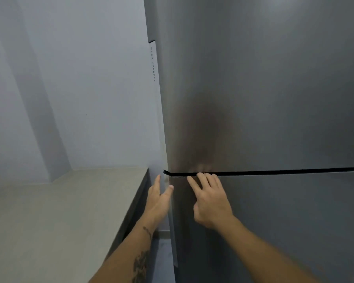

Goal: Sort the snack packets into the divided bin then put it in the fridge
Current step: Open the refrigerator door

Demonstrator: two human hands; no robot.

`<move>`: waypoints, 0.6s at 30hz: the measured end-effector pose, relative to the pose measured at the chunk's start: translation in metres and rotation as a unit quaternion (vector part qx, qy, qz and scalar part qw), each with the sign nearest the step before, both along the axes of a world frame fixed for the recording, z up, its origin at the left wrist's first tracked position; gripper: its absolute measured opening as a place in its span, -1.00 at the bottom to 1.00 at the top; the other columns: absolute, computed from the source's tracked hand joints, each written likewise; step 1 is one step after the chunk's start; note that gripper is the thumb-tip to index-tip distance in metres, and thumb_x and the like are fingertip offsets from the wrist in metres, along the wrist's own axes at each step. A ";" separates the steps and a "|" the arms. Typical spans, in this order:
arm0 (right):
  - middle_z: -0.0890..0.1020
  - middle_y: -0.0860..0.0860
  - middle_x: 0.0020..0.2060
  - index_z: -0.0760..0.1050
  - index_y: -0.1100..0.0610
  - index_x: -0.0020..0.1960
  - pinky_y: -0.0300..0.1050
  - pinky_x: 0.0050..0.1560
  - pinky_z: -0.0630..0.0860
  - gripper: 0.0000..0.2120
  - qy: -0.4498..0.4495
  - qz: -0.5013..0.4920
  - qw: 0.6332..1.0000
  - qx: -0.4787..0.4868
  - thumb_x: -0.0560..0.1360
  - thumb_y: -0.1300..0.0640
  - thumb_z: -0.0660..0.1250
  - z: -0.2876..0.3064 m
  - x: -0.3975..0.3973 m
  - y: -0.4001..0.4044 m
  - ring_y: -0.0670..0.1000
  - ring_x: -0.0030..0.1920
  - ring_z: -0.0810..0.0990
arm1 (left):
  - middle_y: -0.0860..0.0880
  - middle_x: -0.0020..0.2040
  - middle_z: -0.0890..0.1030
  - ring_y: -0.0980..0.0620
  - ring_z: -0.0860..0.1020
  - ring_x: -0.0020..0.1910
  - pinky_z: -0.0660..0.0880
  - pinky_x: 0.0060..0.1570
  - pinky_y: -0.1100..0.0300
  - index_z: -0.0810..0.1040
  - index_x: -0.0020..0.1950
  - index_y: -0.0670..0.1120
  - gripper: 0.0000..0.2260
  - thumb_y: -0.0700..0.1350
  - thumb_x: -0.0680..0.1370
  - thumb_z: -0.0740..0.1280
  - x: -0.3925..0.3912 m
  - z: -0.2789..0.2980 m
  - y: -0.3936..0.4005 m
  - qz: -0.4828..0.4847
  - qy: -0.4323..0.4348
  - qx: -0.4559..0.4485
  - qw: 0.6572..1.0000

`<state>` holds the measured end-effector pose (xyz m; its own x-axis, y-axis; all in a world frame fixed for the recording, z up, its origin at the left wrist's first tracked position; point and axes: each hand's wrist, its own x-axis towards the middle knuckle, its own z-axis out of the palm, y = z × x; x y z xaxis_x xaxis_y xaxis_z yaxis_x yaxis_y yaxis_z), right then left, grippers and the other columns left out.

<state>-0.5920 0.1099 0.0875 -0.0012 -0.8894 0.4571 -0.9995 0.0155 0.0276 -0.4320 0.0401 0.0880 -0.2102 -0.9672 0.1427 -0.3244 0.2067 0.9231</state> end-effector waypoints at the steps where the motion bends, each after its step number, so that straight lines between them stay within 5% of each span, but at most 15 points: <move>1: 0.44 0.21 0.34 0.38 0.13 0.47 0.26 0.46 0.26 -0.21 -0.013 0.009 1.000 -0.021 0.24 0.05 0.34 -0.008 -0.002 -0.005 0.28 0.36 0.40 | 0.05 0.57 0.21 0.01 0.20 0.53 0.12 0.51 0.00 0.09 0.59 0.17 -0.46 0.10 0.63 0.20 -0.006 -0.002 -0.008 -0.004 0.024 0.008 1.000; 4: 0.47 0.22 0.30 0.40 0.14 0.46 0.27 0.45 0.28 -0.20 -0.030 0.033 0.996 -0.081 0.21 0.05 0.33 -0.020 -0.009 -0.019 0.28 0.32 0.42 | 0.17 0.44 0.42 0.12 0.36 0.43 0.23 0.48 -0.03 0.22 0.50 0.33 -0.50 0.16 0.55 0.17 -0.013 -0.027 -0.025 -0.017 0.052 0.047 0.997; 8: 0.47 0.24 0.28 0.41 0.17 0.45 0.26 0.44 0.30 -0.21 -0.010 0.056 0.992 -0.113 0.20 0.09 0.33 -0.024 -0.020 -0.025 0.29 0.30 0.43 | 0.23 0.39 0.46 0.14 0.37 0.41 0.24 0.44 -0.10 0.30 0.43 0.38 -0.59 0.06 0.61 0.15 -0.011 -0.056 -0.023 -0.022 0.055 0.091 0.994; 12: 0.44 0.24 0.28 0.37 0.18 0.47 0.27 0.45 0.26 -0.20 0.004 0.046 0.994 -0.095 0.22 0.09 0.33 -0.021 -0.015 -0.023 0.30 0.29 0.40 | 0.21 0.23 0.58 0.20 0.50 0.26 0.38 0.28 0.12 0.45 0.16 0.46 -0.51 -0.20 0.64 0.11 -0.018 -0.057 -0.018 -0.015 0.083 0.084 0.993; 18: 0.45 0.19 0.19 0.31 0.19 0.49 0.23 0.37 0.35 -0.19 0.047 0.025 0.998 -0.035 0.26 0.04 0.35 0.001 -0.012 -0.013 0.25 0.17 0.43 | 0.08 0.11 0.65 0.07 0.59 0.09 0.49 0.16 0.07 0.55 0.07 0.39 -0.46 -0.31 0.61 0.14 -0.014 -0.053 -0.016 -0.037 0.098 0.055 0.993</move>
<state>-0.6042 0.0967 0.0882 0.0890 -0.8529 0.5144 -0.9920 -0.0297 0.1224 -0.4460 0.0245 0.0346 -0.2602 -0.9621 0.0817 -0.1237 0.1172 0.9854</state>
